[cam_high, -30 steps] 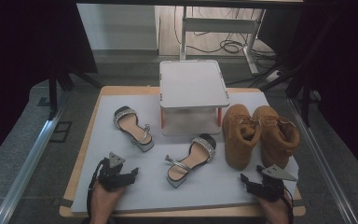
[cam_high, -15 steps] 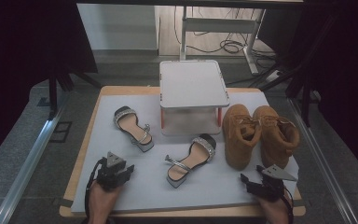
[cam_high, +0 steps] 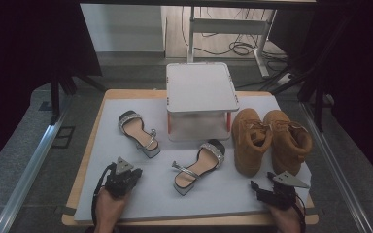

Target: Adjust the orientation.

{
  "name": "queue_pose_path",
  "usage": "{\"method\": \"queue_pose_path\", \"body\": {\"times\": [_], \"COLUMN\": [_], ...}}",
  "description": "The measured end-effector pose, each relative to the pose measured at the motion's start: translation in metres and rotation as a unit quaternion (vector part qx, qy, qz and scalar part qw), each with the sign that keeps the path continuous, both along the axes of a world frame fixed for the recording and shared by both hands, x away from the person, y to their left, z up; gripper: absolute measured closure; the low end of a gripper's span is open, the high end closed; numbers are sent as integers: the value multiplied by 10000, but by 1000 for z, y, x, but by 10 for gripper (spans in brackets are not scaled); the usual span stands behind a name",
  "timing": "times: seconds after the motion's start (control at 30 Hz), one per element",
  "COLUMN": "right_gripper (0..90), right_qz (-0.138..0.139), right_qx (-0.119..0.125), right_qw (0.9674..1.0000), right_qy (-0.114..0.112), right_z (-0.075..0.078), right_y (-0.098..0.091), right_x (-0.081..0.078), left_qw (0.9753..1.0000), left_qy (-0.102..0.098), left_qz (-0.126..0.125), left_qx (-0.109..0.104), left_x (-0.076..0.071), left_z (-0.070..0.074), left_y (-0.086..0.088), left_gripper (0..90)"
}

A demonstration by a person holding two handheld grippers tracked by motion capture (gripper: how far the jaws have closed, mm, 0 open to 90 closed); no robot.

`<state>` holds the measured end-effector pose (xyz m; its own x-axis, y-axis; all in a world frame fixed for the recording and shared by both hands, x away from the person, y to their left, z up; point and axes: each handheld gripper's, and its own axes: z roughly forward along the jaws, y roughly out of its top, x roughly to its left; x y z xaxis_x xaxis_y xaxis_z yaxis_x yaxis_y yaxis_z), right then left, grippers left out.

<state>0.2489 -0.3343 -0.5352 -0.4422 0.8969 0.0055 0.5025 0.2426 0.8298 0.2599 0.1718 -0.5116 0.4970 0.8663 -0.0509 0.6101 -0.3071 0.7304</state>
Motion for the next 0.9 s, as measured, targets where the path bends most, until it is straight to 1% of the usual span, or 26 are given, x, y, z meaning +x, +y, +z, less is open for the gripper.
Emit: {"method": "queue_pose_path", "body": {"times": [0.13, 0.27, 0.33, 0.37, 0.43, 0.47, 0.77, 0.9], "right_gripper": [212, 212, 213, 213, 213, 213, 212, 213], "right_qz": [-2, -4, -4, -5, -5, -5, -5, -5], "right_qx": [-1, -2, -2, -1, -2, 0, 1, 2], "right_qw": [10000, 10000, 10000, 10000, 10000, 10000, 10000, 10000], "right_qy": [0, 0, -1, 0, -1, -1, 1, 0], "right_z": [0, 0, 0, 0, 0, 0, 0, 0], "right_y": [0, 0, 0, 0, 0, 0, 0, 0], "right_x": [0, 0, 0, 0, 0, 0, 0, 0], "left_qw": [9999, 9998, 9997, 9996, 9995, 9995, 9993, 9992], "left_qy": [-98, -119, -141, -182, -196, -219, -313, -306], "left_qz": [-32, -60, -80, -73, -72, -74, -155, -133], "left_qx": [-77, -139, -173, -222, -230, -232, -165, -237], "left_x": [1, 3, 5, 8, 10, 12, 23, 30], "left_z": [3, 4, 4, 5, 6, 7, 8, 8], "left_y": [-1, -4, -7, -10, -12, -16, -31, -35], "left_gripper": [893, 894, 895, 894, 895, 895, 895, 894]}}
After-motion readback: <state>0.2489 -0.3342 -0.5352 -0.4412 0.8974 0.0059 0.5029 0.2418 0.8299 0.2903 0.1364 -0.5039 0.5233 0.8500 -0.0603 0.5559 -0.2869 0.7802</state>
